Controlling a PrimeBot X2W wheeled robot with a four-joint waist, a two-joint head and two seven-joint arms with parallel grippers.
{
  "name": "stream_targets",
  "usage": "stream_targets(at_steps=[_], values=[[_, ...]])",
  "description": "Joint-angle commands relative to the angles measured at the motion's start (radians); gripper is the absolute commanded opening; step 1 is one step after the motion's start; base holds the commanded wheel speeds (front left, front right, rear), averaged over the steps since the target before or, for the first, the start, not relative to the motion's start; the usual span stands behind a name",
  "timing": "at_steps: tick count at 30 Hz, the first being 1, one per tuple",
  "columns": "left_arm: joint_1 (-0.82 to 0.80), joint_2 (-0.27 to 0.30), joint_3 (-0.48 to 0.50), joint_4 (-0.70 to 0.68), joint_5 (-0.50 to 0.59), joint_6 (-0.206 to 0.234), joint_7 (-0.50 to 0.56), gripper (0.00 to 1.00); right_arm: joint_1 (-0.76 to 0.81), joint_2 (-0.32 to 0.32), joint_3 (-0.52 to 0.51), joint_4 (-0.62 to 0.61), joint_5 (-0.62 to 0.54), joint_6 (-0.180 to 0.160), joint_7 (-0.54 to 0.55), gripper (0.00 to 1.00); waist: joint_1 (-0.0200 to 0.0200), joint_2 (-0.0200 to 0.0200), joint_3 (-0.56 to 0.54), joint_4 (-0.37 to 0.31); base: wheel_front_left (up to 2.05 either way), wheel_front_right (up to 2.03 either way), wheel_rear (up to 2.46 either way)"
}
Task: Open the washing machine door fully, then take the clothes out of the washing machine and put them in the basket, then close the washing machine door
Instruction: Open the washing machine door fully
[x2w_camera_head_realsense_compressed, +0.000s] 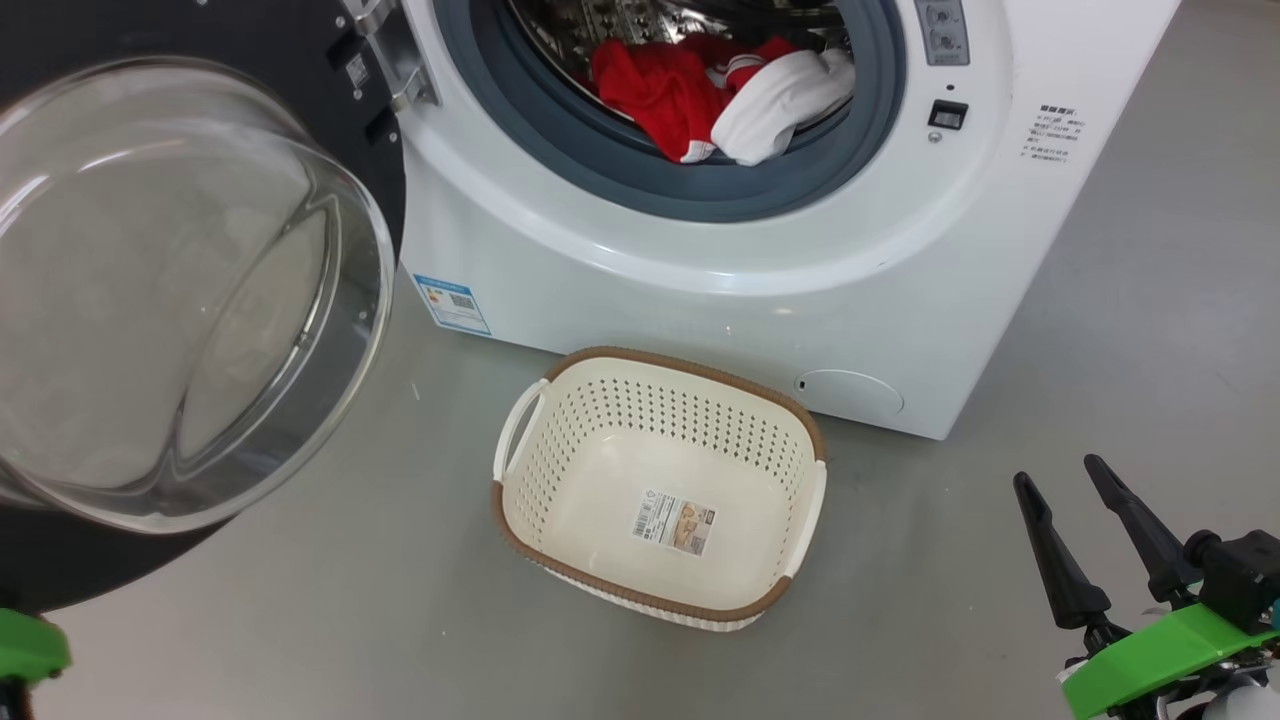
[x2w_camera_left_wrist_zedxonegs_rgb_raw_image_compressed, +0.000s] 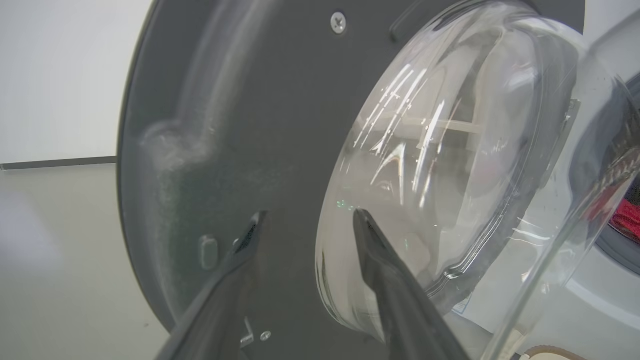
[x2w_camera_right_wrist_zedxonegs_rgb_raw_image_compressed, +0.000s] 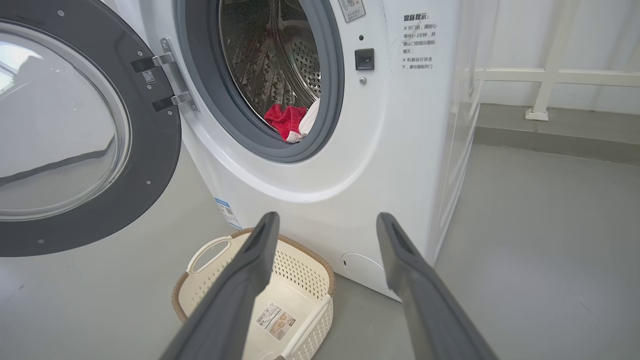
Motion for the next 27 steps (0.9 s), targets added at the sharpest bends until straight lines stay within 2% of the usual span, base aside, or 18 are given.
stream_targets(at_steps=[1, 8, 16, 27], values=[[0.013, 0.041, 0.015, -0.037, -0.007, -0.006, -0.005, 1.0, -0.005, -0.013, 0.024, -0.019, 0.005, 0.006, -0.009, 1.0, 0.0, 0.0, -0.007, -0.001, 0.0, 0.0, 0.0], [0.115, -0.005, -0.055, -0.143, -0.046, -0.006, -0.005, 1.0, 0.003, -0.003, 0.016, -0.019, 0.008, 0.006, -0.009, 1.0, 0.0, 0.0, -0.034, -0.018, 0.0, 0.0, 0.0], [0.233, -0.054, -0.176, -0.283, -0.115, -0.006, -0.005, 1.0, 0.015, 0.015, 0.002, -0.021, 0.005, 0.006, -0.009, 1.0, 0.0, 0.0, -0.056, -0.075, 0.0, 0.0, 0.0], [0.306, -0.034, -0.356, -0.37, -0.162, -0.006, -0.005, 1.0, 0.028, 0.026, -0.042, -0.03, 0.002, 0.006, -0.009, 1.0, 0.0, 0.0, -0.067, -0.188, 0.0, 0.0, 0.0]])
